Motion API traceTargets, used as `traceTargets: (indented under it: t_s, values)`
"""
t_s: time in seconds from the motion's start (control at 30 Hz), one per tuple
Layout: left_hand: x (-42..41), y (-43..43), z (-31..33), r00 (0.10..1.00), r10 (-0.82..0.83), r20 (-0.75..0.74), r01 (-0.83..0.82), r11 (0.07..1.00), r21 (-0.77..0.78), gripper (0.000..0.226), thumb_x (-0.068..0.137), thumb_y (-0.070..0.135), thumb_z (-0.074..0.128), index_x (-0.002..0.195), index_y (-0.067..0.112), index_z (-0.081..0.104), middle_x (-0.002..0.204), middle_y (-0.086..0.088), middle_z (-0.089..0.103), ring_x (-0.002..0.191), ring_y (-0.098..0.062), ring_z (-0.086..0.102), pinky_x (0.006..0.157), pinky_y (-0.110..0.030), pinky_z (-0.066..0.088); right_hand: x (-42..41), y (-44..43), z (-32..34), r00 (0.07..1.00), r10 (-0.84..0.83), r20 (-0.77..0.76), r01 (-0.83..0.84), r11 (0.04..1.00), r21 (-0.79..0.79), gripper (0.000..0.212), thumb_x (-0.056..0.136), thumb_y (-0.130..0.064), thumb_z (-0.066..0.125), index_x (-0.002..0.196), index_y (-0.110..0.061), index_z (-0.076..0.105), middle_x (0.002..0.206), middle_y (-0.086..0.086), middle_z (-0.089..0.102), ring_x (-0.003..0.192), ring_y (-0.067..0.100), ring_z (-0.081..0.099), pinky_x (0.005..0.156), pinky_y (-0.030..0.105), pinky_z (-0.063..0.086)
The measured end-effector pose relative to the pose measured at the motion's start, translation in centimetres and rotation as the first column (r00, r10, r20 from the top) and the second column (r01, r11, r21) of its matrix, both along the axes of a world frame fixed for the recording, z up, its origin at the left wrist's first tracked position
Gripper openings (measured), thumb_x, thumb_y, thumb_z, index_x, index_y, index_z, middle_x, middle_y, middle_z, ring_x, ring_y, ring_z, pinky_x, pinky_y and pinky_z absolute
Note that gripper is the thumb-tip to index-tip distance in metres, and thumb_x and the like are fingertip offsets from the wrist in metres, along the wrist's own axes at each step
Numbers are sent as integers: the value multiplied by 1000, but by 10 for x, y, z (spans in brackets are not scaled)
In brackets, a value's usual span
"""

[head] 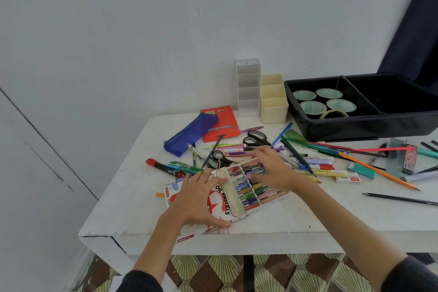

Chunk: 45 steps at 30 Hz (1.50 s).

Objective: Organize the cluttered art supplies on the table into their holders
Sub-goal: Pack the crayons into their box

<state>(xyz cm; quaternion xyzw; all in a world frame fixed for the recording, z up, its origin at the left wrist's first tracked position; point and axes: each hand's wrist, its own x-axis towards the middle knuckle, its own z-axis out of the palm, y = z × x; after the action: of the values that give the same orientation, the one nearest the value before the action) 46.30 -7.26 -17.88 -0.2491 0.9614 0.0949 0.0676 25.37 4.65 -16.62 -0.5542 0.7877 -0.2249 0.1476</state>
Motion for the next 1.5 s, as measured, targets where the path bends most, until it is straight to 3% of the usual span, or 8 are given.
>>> traceTargets:
  t_s: [0.1, 0.23, 0.5, 0.83, 0.97, 1.17, 1.33, 1.5]
  values:
    - [1, 0, -1, 1000, 8, -13, -8, 1000, 8, 100, 58, 76, 65, 140, 48, 15, 158, 4, 2, 145, -19, -1, 116, -46, -5, -7, 3, -17, 866, -494, -72, 497, 867, 31, 28, 95, -13, 46, 121, -5, 53, 119, 13, 52, 110, 24, 50, 89, 32, 43]
    - [2, -1, -4, 997, 40, -69, -37, 999, 40, 99, 57, 76, 66, 139, 49, 18, 157, 5, 6, 145, -18, 3, 117, -45, 0, -6, -1, -32, 843, -538, 20, 531, 838, 127, 19, 97, -17, 45, 101, -8, 61, 90, 8, 64, 81, 18, 62, 75, 32, 55]
    - [-13, 12, 15, 974, 70, -217, -78, 996, -31, 104, 54, 80, 63, 140, 48, 16, 157, 4, 5, 144, -18, 4, 115, -42, 3, 16, 0, -1, 751, -387, 535, 521, 846, -118, 13, 98, -27, 44, 101, -18, 54, 86, -1, 62, 74, 12, 63, 62, 24, 54]
    - [-64, 40, 34, 774, 258, -578, -279, 959, 55, 110, 45, 87, 55, 139, 41, 22, 152, 0, 23, 140, -22, 18, 111, -52, 22, 36, 7, 50, 673, -1, 740, 376, 862, -341, 21, 94, -30, 52, 99, -14, 66, 86, 0, 66, 76, 11, 65, 65, 24, 52]
    - [-82, 47, 40, 446, 396, -803, -337, 905, 259, 111, 46, 80, 56, 141, 34, 23, 137, -6, 39, 128, -24, 36, 96, -52, 42, 25, 22, 58, 926, -90, 366, 260, 855, -448, 53, 78, -24, 73, 123, -37, 47, 112, -22, 44, 102, -3, 48, 79, 13, 48]
    - [-91, 46, 39, 228, 415, -881, -82, 909, 408, 100, 63, 60, 72, 143, 36, 18, 133, 7, 38, 121, -4, 38, 99, -37, 41, 7, 32, 62, 930, -73, 361, 288, 755, -589, 46, 82, 1, 65, 117, -28, 56, 104, -16, 58, 87, 0, 58, 72, 20, 55]
    - [-85, 40, 40, 277, 558, -783, 186, 768, 613, 35, 96, 32, 47, 126, 47, 38, 125, 4, 56, 97, -9, 66, 70, -30, 59, -11, 39, 46, 897, -129, 423, 338, 818, -466, 32, 86, -12, 64, 115, -23, 56, 103, -5, 64, 95, 15, 61, 80, 34, 56]
    - [-82, 37, 52, 214, 588, -780, 182, 760, 623, 32, 96, 23, 48, 125, 35, 44, 110, 9, 57, 87, -6, 67, 57, -20, 55, -5, 39, 41, 809, -102, 578, 405, 810, -425, 30, 86, -41, 52, 108, -22, 60, 95, -3, 70, 87, 11, 68, 73, 28, 58]
